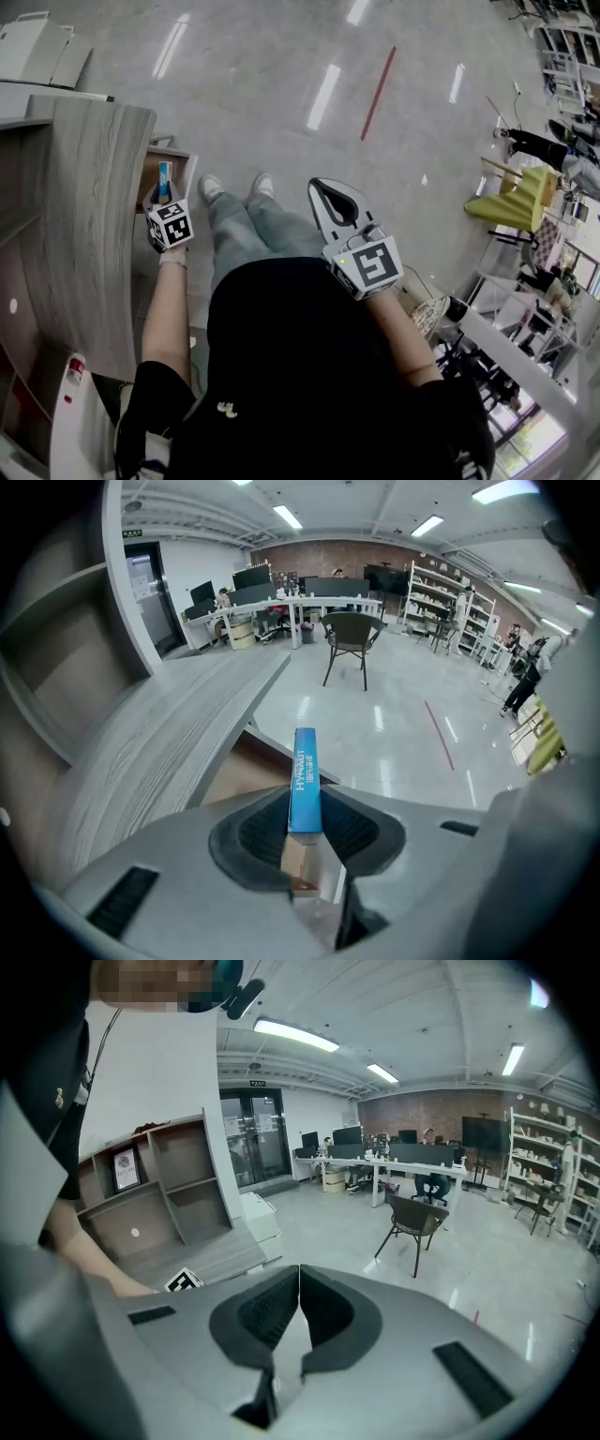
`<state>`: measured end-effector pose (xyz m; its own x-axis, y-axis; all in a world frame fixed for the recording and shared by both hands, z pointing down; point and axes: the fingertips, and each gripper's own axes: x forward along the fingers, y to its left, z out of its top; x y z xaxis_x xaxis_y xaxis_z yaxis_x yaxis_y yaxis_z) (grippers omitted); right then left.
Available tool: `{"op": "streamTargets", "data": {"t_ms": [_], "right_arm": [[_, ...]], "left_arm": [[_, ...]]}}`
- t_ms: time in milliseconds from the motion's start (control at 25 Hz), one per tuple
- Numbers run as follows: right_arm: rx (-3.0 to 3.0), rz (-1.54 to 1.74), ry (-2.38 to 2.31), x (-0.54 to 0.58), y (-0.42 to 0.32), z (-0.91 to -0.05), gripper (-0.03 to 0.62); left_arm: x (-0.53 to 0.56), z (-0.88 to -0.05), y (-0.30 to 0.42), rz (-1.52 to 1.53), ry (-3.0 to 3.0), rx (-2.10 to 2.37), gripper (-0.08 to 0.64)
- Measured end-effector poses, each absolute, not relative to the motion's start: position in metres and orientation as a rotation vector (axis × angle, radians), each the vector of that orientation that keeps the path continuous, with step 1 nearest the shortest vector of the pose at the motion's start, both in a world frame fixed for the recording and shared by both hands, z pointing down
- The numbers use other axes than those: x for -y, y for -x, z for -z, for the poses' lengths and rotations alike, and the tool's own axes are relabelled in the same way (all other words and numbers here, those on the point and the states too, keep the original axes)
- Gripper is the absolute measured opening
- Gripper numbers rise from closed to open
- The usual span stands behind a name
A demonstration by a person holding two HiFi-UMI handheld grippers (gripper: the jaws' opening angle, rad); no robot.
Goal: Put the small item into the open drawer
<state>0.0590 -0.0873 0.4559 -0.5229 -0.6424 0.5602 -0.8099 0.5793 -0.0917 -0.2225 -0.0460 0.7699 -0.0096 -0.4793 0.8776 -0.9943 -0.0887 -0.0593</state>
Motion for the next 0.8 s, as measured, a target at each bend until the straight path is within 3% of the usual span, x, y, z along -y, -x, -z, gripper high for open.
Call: {"op": "streamTargets", "data": {"t_ms": [800], "right_arm": [[2.304, -0.494, -1.220, 0.092, -0.075, -0.460, 0.012]], "left_arm": [[0.056, -0.770, 0.205, -1.077, -1.706, 1.491, 0.097]]}}
